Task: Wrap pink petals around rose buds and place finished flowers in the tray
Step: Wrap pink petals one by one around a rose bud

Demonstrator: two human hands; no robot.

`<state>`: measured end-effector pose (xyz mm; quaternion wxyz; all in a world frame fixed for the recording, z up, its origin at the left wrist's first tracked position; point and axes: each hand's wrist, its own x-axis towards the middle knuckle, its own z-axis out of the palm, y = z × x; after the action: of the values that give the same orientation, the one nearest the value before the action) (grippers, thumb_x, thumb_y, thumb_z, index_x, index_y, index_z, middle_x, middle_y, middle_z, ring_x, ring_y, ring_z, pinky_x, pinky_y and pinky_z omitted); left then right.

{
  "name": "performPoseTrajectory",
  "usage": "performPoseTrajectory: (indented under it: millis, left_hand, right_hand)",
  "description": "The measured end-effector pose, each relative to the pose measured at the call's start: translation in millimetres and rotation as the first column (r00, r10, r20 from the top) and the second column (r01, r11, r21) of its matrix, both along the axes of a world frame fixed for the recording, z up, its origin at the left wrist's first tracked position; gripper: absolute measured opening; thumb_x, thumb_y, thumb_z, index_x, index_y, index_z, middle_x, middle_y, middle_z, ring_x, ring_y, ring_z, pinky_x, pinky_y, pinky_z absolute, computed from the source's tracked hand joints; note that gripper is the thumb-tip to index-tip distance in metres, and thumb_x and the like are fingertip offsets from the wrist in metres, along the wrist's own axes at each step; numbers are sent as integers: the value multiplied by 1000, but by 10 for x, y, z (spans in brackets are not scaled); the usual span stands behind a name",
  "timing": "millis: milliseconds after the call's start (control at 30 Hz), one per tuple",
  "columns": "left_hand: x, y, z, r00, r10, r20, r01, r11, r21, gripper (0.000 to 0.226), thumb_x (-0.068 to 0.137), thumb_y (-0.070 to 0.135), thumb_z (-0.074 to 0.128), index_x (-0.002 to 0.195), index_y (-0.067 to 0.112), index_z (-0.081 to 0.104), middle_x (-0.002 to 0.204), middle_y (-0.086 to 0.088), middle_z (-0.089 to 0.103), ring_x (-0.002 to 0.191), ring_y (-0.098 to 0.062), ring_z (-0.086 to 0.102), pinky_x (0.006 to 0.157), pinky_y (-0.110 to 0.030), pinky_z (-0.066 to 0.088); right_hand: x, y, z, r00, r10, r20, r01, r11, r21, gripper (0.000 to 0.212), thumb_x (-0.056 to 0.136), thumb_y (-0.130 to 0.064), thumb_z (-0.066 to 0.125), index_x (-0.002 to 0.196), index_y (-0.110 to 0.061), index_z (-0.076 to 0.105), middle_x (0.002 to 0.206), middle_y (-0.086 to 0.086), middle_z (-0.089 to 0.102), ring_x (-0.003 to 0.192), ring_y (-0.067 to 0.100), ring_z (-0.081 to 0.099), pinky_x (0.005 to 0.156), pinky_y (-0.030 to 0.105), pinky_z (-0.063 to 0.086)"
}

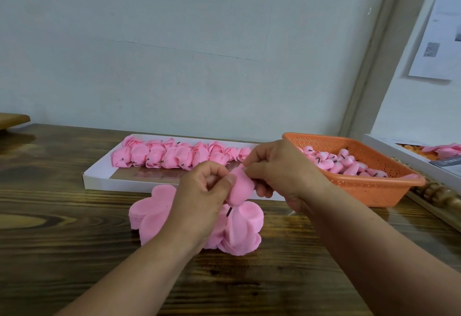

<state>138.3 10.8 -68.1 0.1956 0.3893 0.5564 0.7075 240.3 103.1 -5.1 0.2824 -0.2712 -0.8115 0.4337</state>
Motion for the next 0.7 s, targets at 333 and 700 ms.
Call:
performPoseTrajectory:
  millis: [333, 700]
  left_hand:
    - [66, 8, -67, 847, 305, -436, -314, 948, 53, 6, 87, 18, 67, 82, 19, 70, 80, 8, 65, 77, -2, 59, 65, -13, 46]
    - [70, -16, -77, 998, -53, 17, 53, 998, -29, 30, 87, 15, 68, 90, 45, 69, 102, 17, 73, 96, 3, 67, 78, -16, 51]
  right_hand:
    - [-54, -18, -51, 999, -47, -21, 46, 999, -16, 24, 78, 8, 57, 57, -5, 56, 35, -1, 49, 29, 9, 42, 33, 16, 31]
    - [-66, -18, -11, 992, -122, -39, 113, 975, -193, 23, 78, 7, 57, 57, -4, 56, 38, 3, 51, 30, 11, 41, 34, 17, 31]
